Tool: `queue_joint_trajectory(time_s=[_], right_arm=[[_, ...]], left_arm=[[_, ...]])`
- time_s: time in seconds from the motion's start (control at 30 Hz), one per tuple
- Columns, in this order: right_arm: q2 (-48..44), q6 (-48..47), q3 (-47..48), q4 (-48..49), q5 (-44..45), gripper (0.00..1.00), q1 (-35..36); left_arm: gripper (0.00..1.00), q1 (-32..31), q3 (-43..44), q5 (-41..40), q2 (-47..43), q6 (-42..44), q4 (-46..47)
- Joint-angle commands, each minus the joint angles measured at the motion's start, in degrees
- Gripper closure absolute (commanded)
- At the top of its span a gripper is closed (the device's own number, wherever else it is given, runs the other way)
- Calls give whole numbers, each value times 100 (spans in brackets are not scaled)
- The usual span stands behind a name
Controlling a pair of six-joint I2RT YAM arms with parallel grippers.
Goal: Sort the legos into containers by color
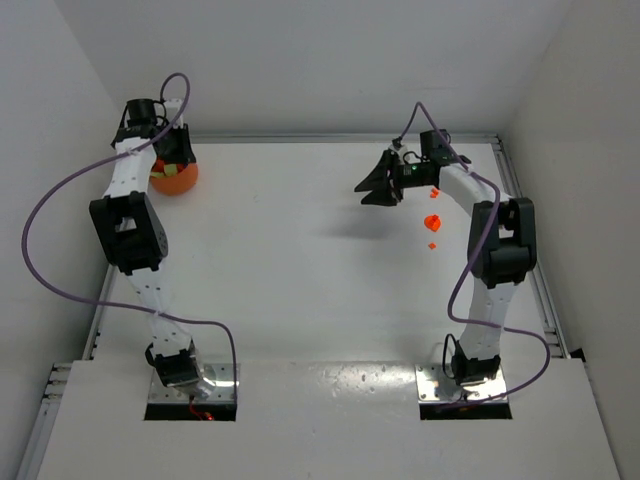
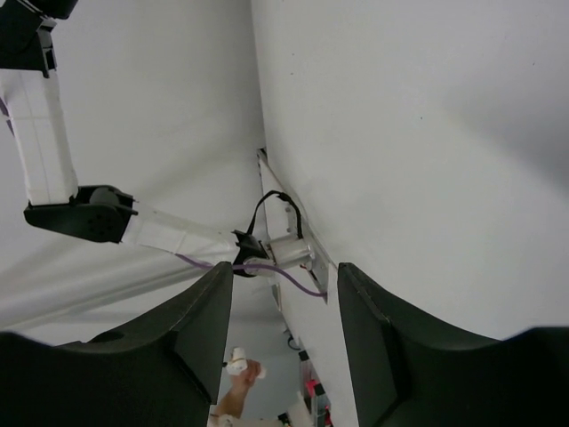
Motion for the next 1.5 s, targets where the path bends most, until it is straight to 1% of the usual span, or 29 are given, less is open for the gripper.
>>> queue_joint_trajectory(time_s=[0.0,0.2,0.23,0.33,0.63,0.7,0.83,0.87,1.0,1.2,1.47], right_arm=[[-175,-293,258,-110,28,49,-38],[-175,-241,152,5,-25,49,-38],[-175,-241,152,5,-25,49,-38],[-175,-241,152,5,-25,49,-38],[-175,-188,152,57,-78,49,-38],[-175,-188,152,110,-78,49,-38],[-175,-188,152,110,-78,49,-38],[-123,-136,152,110,-78,49,-38],[-122,-135,152,110,-130,49,-38],[-122,-135,152,163,-130,49,-38],[-122,-214,152,163,-130,49,15]], left_arm=[[93,-9,510,-430,-65,61,111],[93,-9,572,-774,66,61,287],[92,-9,572,-835,67,61,287],[89,-9,572,-897,129,61,357],[86,-9,686,-1020,296,61,515],[81,-9,686,-1020,366,61,568],[75,-9,809,-1020,427,8,568],[70,-9,809,-1020,480,8,568],[59,-9,871,-1073,480,-44,568],[54,-9,871,-1126,480,-44,673],[54,-9,871,-1249,410,-106,788]])
